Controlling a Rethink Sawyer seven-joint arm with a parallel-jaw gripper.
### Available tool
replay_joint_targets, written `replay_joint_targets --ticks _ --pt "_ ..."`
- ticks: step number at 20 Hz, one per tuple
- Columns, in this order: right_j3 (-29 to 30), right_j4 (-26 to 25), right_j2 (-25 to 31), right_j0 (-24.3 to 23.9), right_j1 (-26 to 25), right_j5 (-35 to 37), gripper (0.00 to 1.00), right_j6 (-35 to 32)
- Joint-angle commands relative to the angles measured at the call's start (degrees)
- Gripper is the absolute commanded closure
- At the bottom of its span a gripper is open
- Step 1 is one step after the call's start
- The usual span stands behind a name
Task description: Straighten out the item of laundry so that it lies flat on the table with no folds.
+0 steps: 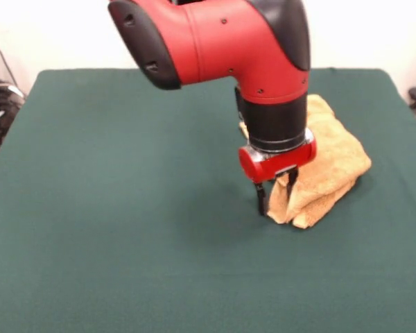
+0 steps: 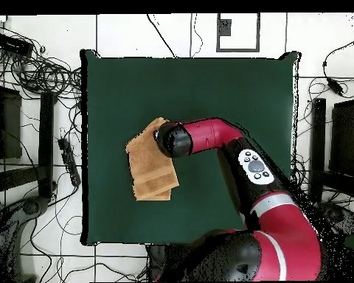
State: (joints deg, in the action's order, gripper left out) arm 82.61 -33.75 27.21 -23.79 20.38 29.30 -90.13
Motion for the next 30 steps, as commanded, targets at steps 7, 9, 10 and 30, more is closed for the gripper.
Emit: replay_joint_targets --ticks 7,9,10,30 --pt "-1.03 -0.67 -2.87 2.22 -7.94 4.75 1.00 0.02" --pt "-0.64 -0.49 -2.11 1.51 -8.22 4.29 1.00 0.83" --pt "-0.49 -0.47 -1.74 1.20 -8.42 3.99 1.00 1.27" --pt "4.87 1.09 -2.44 -2.10 7.12 11.01 1.00 3.20"
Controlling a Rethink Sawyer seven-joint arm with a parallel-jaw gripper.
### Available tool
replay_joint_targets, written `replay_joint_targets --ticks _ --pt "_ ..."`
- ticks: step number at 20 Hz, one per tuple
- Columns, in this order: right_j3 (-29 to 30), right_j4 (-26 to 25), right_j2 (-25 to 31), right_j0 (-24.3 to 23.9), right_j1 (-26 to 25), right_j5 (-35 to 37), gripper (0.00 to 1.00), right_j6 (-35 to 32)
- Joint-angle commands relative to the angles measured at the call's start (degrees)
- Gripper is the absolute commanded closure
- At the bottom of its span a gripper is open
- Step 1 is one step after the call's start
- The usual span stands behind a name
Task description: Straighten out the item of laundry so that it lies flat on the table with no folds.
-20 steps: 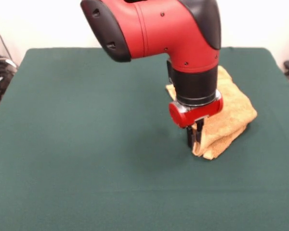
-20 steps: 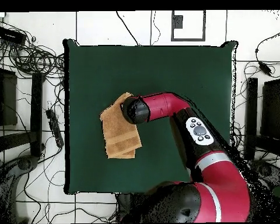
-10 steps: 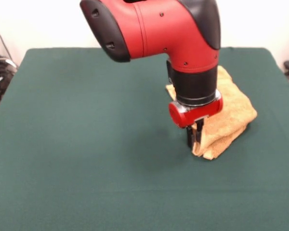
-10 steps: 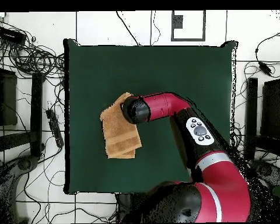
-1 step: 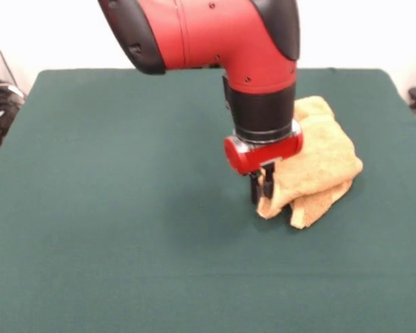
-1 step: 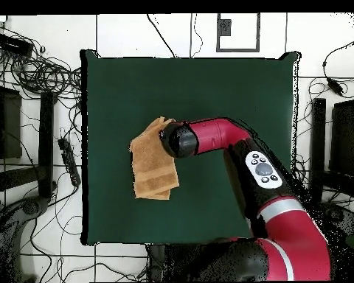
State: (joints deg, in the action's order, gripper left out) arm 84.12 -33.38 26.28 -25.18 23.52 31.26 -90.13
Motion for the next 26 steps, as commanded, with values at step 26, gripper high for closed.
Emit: replay_joint_targets --ticks 26 --pt "12.27 -2.62 -0.49 -5.24 19.73 13.24 1.00 9.69"
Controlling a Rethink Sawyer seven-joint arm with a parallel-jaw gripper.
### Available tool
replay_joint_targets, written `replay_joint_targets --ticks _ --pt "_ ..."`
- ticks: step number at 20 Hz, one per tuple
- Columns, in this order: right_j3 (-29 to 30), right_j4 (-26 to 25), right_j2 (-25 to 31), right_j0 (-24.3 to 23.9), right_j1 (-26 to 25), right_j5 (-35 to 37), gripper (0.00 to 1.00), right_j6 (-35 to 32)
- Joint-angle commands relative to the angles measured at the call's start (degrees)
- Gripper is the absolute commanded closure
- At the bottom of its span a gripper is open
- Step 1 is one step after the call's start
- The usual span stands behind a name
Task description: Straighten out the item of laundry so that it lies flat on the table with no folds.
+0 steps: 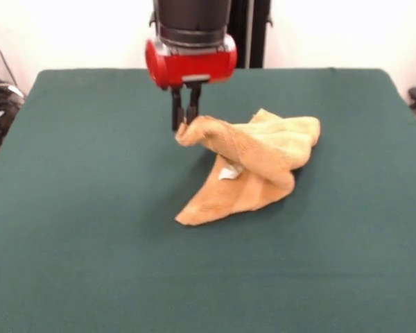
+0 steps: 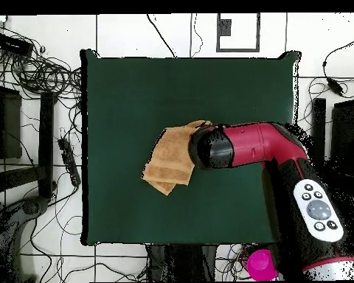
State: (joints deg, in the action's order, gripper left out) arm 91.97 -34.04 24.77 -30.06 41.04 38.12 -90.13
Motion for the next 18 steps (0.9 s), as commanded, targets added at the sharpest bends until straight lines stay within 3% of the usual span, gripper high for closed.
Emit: replay_joint_targets --ticks 1,9,18 --pt "4.72 -1.98 2.01 -1.25 2.52 6.22 1.00 11.16" --pt "9.73 -6.82 4.30 -5.30 3.09 -1.82 1.00 13.33" --pt "19.87 -10.39 12.34 -16.51 4.60 -20.72 1.00 7.71"
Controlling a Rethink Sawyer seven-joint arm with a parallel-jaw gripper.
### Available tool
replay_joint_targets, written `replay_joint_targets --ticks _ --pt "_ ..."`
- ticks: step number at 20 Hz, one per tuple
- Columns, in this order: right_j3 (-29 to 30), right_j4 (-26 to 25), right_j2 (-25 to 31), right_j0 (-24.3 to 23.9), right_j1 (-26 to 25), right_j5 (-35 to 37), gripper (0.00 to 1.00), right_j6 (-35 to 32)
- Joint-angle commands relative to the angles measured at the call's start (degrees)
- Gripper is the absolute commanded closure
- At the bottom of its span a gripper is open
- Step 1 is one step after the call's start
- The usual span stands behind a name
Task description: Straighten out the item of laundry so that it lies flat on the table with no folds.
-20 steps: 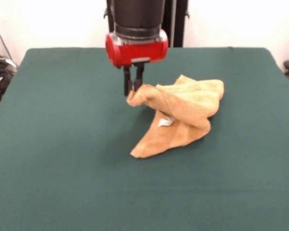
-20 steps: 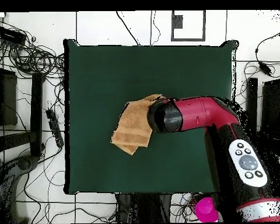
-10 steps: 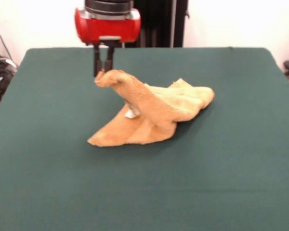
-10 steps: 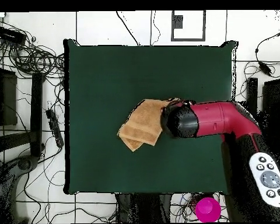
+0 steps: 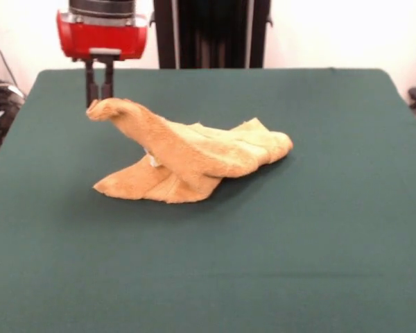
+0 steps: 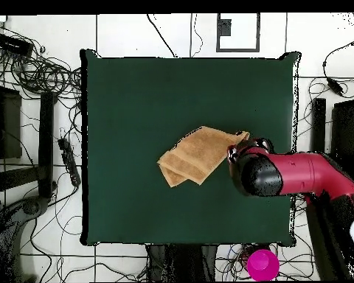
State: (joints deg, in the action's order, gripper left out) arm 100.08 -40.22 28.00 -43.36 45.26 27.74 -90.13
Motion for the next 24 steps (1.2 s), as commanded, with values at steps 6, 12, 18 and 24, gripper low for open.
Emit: replay_joint_targets --ticks 6,12,18,24 --pt "13.55 -5.81 10.66 -5.60 1.71 -12.58 1.00 5.73" --pt "15.62 -8.27 12.30 -7.83 2.49 -16.48 1.00 4.18" --pt "19.09 -11.76 14.50 -10.82 4.35 -20.22 1.00 3.53" --pt "21.10 -15.90 11.72 -9.68 5.97 -24.30 1.00 0.52"
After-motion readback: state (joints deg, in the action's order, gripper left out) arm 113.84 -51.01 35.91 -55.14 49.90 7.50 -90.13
